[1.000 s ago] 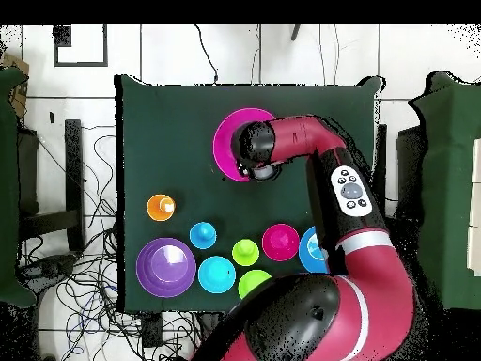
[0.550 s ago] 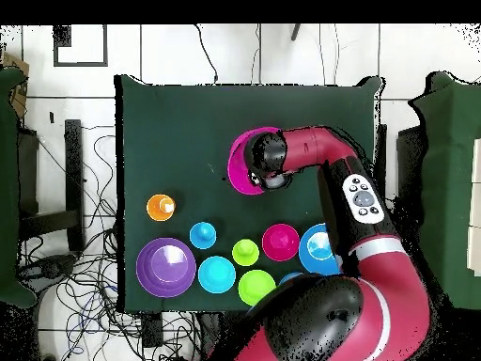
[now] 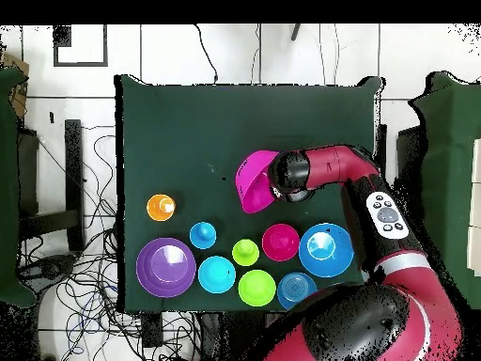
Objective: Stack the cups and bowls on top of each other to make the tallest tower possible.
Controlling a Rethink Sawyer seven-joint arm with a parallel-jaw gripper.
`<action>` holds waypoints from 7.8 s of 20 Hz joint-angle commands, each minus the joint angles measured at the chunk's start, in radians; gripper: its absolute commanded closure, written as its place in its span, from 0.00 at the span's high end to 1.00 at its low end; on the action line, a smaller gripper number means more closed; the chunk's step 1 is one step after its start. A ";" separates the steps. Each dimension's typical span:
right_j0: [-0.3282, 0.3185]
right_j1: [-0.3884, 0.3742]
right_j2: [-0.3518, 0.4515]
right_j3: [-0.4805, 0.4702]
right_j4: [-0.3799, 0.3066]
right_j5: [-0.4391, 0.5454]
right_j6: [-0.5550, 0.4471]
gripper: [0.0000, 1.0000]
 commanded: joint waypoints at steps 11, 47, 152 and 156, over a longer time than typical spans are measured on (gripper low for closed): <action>0.046 0.019 0.033 -0.001 -0.198 -0.289 -0.243 1.00; -0.004 0.002 0.116 0.003 0.072 0.023 -0.507 1.00; 0.037 -0.153 0.073 0.156 0.166 -0.097 -0.295 1.00; 0.041 -0.270 0.084 0.246 0.263 -0.005 -0.279 1.00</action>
